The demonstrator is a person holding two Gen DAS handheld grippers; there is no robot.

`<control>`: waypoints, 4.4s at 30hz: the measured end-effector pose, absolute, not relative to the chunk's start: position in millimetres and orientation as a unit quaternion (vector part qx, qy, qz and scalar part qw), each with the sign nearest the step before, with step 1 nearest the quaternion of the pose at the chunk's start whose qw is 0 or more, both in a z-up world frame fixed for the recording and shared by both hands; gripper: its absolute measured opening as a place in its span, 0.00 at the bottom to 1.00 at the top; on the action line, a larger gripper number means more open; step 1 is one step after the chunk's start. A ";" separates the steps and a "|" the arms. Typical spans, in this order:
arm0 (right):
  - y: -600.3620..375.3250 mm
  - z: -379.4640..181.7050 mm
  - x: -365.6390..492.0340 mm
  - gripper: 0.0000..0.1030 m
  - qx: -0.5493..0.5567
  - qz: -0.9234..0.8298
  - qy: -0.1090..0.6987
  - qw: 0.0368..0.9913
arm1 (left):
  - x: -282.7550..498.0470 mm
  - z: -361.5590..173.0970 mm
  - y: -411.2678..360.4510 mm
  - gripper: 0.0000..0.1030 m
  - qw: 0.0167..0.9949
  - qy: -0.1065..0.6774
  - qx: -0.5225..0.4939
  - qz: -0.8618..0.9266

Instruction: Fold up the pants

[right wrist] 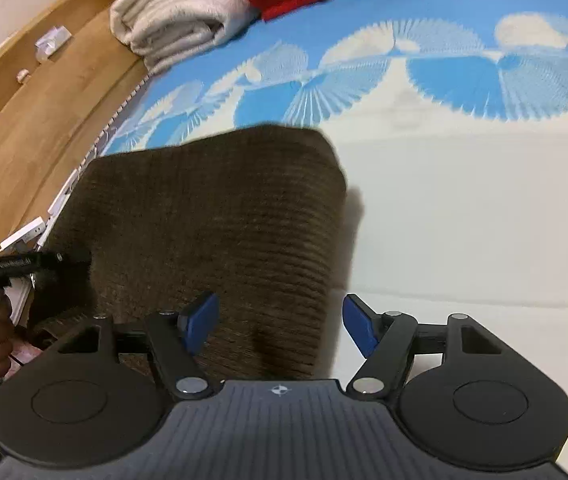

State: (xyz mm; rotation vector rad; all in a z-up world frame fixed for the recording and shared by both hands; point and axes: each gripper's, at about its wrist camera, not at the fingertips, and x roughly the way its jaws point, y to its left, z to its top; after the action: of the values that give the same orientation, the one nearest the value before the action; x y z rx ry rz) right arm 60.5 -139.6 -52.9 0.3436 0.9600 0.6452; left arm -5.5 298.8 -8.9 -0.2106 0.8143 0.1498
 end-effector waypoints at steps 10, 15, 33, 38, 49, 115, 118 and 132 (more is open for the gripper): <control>-114.7 -94.0 81.4 0.73 0.201 0.273 0.501 0.796 | 33.0 -64.3 340.6 0.83 0.814 0.513 -0.268 0.052; -103.1 -88.0 81.0 0.35 0.189 0.299 0.474 0.806 | 44.2 -56.3 325.8 0.53 0.830 0.502 -0.240 0.045; -275.6 -18.8 95.6 0.16 0.176 0.188 0.339 0.905 | 135.7 -12.8 105.1 0.29 0.868 0.418 -0.243 -0.108; -333.6 -20.1 90.8 0.28 0.131 0.104 0.295 0.941 | 147.4 -15.7 66.7 0.36 0.888 0.405 -0.200 -0.085; -357.0 -60.8 85.1 0.40 0.071 0.103 0.401 0.908 | 131.5 -65.1 -4.6 0.25 0.836 0.523 0.069 -0.150; -290.0 7.6 -64.6 0.99 0.071 -0.001 0.255 0.964 | -46.2 26.0 -49.6 1.00 0.961 0.254 0.097 -0.056; -297.7 -1.3 -60.1 0.99 0.086 0.001 0.285 0.955 | -38.9 11.3 -45.6 1.00 0.955 0.281 0.083 -0.038; -296.2 -9.6 -51.6 0.99 0.072 -0.009 0.297 0.952 | -15.4 -7.8 -50.6 1.00 0.943 0.327 0.054 -0.028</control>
State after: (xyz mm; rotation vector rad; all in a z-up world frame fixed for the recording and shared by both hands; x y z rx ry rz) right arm -51.6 -296.2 -9.6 0.1459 0.6042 -0.0192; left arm -15.4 -50.6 -7.8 0.1109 0.6666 -0.0565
